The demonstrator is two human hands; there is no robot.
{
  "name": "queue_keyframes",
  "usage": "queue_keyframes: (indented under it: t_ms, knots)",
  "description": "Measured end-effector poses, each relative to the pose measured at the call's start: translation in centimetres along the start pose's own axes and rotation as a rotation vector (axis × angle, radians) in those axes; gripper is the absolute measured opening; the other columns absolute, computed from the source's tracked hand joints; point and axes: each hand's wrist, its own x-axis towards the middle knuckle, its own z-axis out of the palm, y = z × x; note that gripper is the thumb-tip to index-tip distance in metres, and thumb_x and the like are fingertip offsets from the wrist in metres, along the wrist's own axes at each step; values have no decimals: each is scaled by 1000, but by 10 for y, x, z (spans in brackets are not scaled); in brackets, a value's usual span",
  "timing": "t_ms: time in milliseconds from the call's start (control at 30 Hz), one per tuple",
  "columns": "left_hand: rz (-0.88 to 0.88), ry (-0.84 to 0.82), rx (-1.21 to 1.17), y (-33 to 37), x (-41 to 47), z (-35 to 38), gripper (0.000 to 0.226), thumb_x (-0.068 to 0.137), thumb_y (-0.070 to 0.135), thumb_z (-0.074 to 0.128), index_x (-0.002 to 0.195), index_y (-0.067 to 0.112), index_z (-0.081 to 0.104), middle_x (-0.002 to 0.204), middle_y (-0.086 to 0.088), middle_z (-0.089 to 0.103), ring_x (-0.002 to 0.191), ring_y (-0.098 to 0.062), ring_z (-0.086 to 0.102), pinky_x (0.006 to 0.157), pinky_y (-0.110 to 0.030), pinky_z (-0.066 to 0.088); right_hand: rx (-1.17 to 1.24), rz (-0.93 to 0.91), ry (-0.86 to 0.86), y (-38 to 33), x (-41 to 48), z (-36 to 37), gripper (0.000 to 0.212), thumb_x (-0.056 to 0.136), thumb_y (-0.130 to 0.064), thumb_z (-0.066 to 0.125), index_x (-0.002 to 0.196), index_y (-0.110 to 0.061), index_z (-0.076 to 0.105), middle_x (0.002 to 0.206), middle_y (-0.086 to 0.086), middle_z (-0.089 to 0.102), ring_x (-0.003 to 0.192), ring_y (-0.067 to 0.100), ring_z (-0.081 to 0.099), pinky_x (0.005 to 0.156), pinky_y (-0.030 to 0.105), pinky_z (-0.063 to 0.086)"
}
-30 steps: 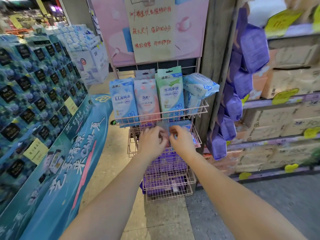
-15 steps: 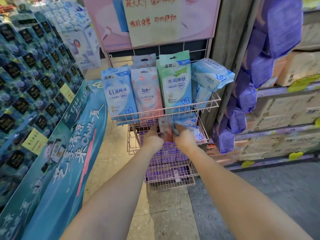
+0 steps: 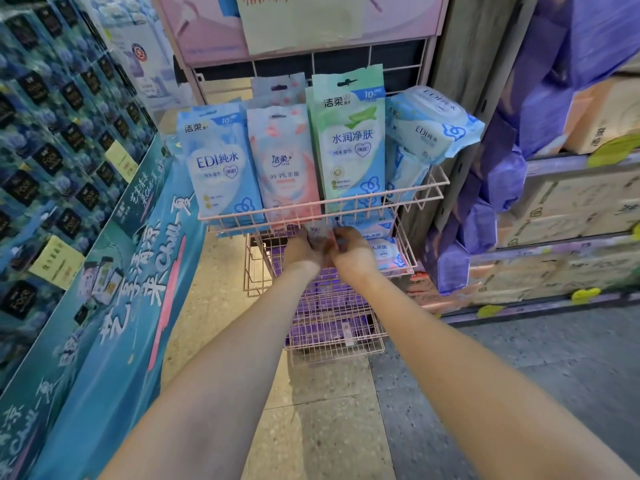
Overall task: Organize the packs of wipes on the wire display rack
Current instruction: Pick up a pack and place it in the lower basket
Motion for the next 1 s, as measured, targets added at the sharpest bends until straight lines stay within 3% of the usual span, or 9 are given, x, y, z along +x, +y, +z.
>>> queue_keyframes:
  t_ms: [100, 233, 333, 400, 467, 600, 767, 900, 1000]
  knots:
    - [-22, 63, -180, 6, -7, -7, 49, 89, 32, 80, 129, 11, 63, 126, -13, 71, 117, -33, 68, 98, -39, 54, 133, -38, 94, -11, -5, -4, 28, 89, -5, 66, 115, -11, 60, 103, 10, 73, 100, 33, 70, 91, 45, 57]
    - [-51, 158, -30, 10, -23, -19, 56, 85, 43, 76, 136, 24, 60, 137, -10, 63, 125, -34, 62, 91, -30, 50, 177, -33, 98, -21, -20, -11, 18, 91, -5, 67, 100, -16, 57, 88, -1, 67, 97, 31, 69, 85, 39, 57]
    - [44, 117, -102, 1, -42, -25, 50, 88, 32, 70, 137, 28, 61, 133, -9, 66, 119, -33, 64, 98, -39, 55, 164, -24, 103, -24, -35, -11, 16, 92, -8, 69, 87, -18, 58, 96, 13, 72, 98, 35, 70, 87, 46, 58]
    - [98, 107, -93, -5, -53, -28, 42, 88, 27, 66, 131, 26, 63, 118, -9, 73, 106, -34, 68, 92, -45, 58, 165, -20, 96, -23, -47, -11, 11, 91, -8, 70, 98, -9, 62, 98, 14, 73, 98, 34, 71, 86, 45, 59]
    - [111, 91, -82, -9, -64, -32, 42, 89, 21, 64, 131, 22, 62, 110, -8, 74, 99, -34, 69, 86, -44, 59, 163, -12, 84, -24, -58, -12, 24, 87, -5, 72, 108, -6, 62, 98, 9, 70, 97, 30, 70, 86, 42, 59]
    - [91, 112, -102, -20, -86, -41, 39, 91, 30, 71, 126, 18, 60, 108, -4, 70, 96, -29, 68, 78, -36, 54, 153, -19, 84, -27, -80, -17, 26, 85, -7, 72, 109, -7, 61, 100, 6, 69, 97, 28, 68, 91, 48, 58]
    - [107, 134, -161, -31, -112, -50, 39, 88, 30, 77, 121, 24, 57, 118, 0, 71, 100, -22, 69, 87, -44, 59, 135, -61, 98, -26, -104, -17, 19, 90, -9, 70, 108, -7, 65, 104, 8, 72, 98, 26, 69, 92, 47, 57]
    - [160, 142, -160, -34, -130, -61, 45, 84, 33, 80, 116, 29, 49, 105, 4, 69, 85, -12, 68, 70, -34, 57, 195, -59, 98, -24, -121, -19, 19, 92, -10, 69, 111, -8, 65, 104, 5, 71, 98, 22, 68, 92, 43, 58]
    - [242, 159, -132, -28, -143, -70, 43, 85, 42, 75, 117, 29, 50, 98, 11, 67, 80, -5, 66, 64, -29, 52, 245, -112, 125, -29, -129, -23, 11, 90, -10, 68, 101, -12, 65, 92, -2, 68, 87, 17, 65, 84, 39, 57]
